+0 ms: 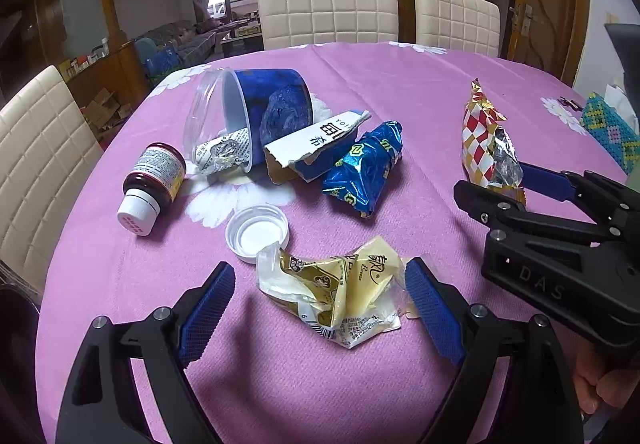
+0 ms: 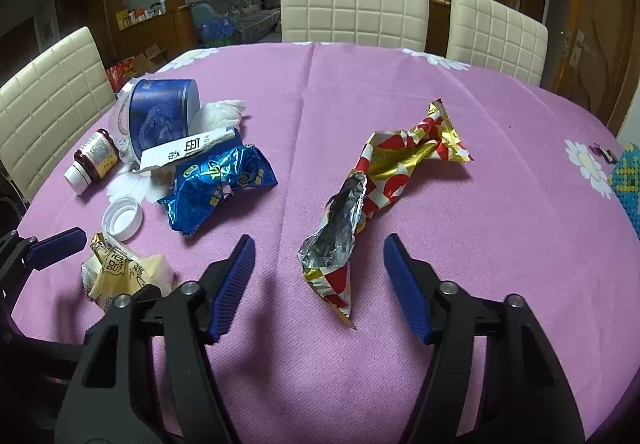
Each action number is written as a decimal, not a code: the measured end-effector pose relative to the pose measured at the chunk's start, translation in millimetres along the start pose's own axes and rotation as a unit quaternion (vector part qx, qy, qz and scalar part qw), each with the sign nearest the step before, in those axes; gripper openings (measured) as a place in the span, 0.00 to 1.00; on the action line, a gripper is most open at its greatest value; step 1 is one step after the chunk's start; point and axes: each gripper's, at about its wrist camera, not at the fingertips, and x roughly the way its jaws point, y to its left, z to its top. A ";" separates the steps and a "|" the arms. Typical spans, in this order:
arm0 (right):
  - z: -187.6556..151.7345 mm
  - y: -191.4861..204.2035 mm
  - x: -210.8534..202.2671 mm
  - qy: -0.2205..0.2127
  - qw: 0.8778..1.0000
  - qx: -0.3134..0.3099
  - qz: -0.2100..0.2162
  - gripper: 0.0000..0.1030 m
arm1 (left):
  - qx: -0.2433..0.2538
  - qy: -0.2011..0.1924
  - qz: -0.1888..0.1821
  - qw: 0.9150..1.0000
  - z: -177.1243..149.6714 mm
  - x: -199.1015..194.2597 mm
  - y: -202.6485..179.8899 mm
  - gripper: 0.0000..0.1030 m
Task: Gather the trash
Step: 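Grasp the gold snack wrapper with the left tool while the right tool grasps the gold-red candy wrapper, then carry the gold wrapper over the bin and open the left tool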
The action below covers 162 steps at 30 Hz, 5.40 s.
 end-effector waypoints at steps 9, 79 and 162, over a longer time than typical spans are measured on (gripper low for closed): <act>-0.5 0.1 4.1 0.009 1.000 -0.001 0.010 0.22 | -0.009 0.024 -0.040 0.999 -1.2 7.5 6.1 0.71; -25.3 254.9 -70.1 -0.146 0.959 -0.187 0.154 0.15 | -0.184 -0.183 0.262 0.929 -70.6 -111.9 211.2 0.40; -31.0 293.3 -71.7 -0.165 0.942 -0.245 0.160 0.16 | -0.320 -0.120 0.330 0.880 -109.0 -131.4 293.9 0.81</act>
